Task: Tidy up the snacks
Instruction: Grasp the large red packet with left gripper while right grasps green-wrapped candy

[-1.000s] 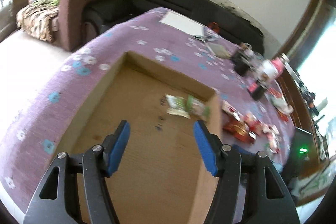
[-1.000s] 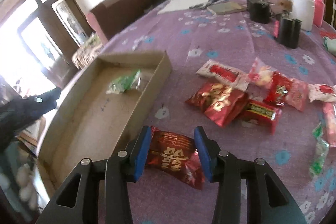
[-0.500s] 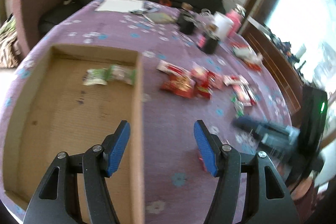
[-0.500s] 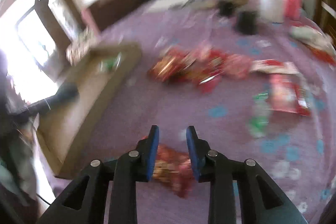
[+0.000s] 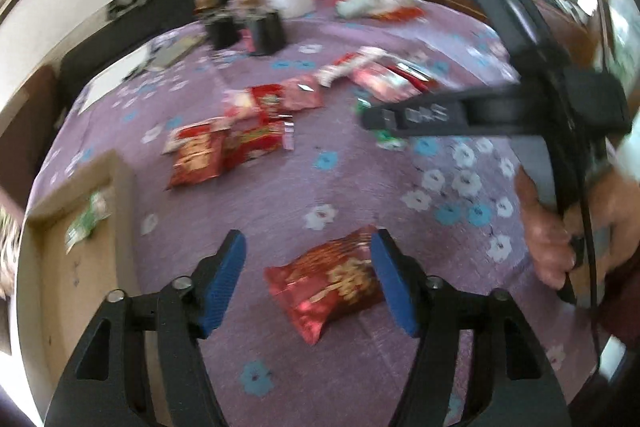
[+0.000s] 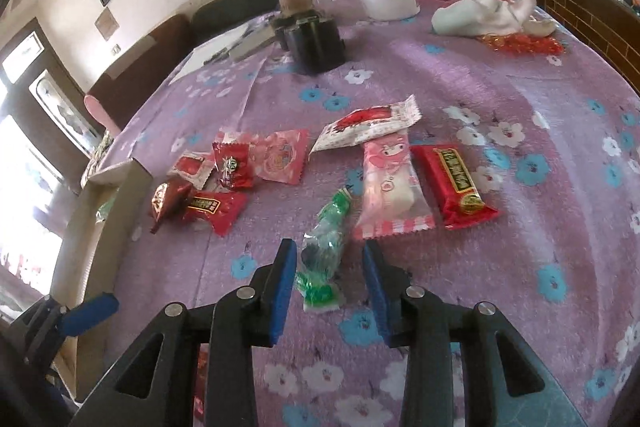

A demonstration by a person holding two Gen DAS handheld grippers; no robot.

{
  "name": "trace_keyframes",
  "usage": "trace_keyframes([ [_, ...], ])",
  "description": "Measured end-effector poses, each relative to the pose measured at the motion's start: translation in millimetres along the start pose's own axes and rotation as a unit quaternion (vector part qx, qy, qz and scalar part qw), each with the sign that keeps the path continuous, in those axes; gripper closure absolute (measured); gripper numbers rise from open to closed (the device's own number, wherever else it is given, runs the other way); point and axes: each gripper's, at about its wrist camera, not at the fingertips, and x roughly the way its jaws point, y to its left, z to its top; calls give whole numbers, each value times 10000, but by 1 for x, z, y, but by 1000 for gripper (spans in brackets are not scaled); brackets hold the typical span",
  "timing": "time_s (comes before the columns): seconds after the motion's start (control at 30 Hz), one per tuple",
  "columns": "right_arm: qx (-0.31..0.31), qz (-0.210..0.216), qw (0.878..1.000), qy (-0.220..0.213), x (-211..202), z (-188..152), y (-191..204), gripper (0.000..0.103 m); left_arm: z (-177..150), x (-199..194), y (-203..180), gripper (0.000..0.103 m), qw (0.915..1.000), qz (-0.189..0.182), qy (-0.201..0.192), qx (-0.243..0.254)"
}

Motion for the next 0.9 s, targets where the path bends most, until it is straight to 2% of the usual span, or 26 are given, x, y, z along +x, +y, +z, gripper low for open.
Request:
trace_keyframes([
  [0.17, -192, -89, 9998, -70, 3, -2, 5, 65, -4, 15, -10, 28, 9995, -93, 121, 267],
  [0.23, -241, -115, 9996, -94, 3, -3, 5, 65, -5, 15, -7, 24, 9996, -131, 127, 205],
  [0.4, -271, -133, 9995, -129, 4, -2, 5, 65, -4, 21, 0, 26, 9984, -485, 242, -182],
  [0.43, -314, -155, 9993, -140, 3, -4, 5, 65, -4, 21, 2, 41, 9976, -578, 257, -267],
  [0.47, -378, -197, 9990, -152, 3, -4, 7, 65, -4, 18, 2, 50, 9969, -671, 203, -351],
  [0.53, -499, -298, 9982, -176, 3, -6, 10, 66, -3, 17, 1, 56, 9967, -678, 223, -395],
  [0.6, -587, -489, 9969, -196, 4, -7, 13, 79, -4, 14, -4, 62, 9969, -645, 184, -407],
  [0.77, -339, -233, 9989, -234, -2, -9, 4, 80, -2, -4, 3, 76, 9935, -848, 1, -761],
  [0.83, -259, -106, 9991, -309, -6, -9, 1, 80, -3, -12, 12, 85, 9909, -978, -52, -921],
  [0.9, -236, -25, 9987, -455, -13, -8, 1, 80, -7, -24, 26, 85, 9878, -1045, -136, -1148],
])
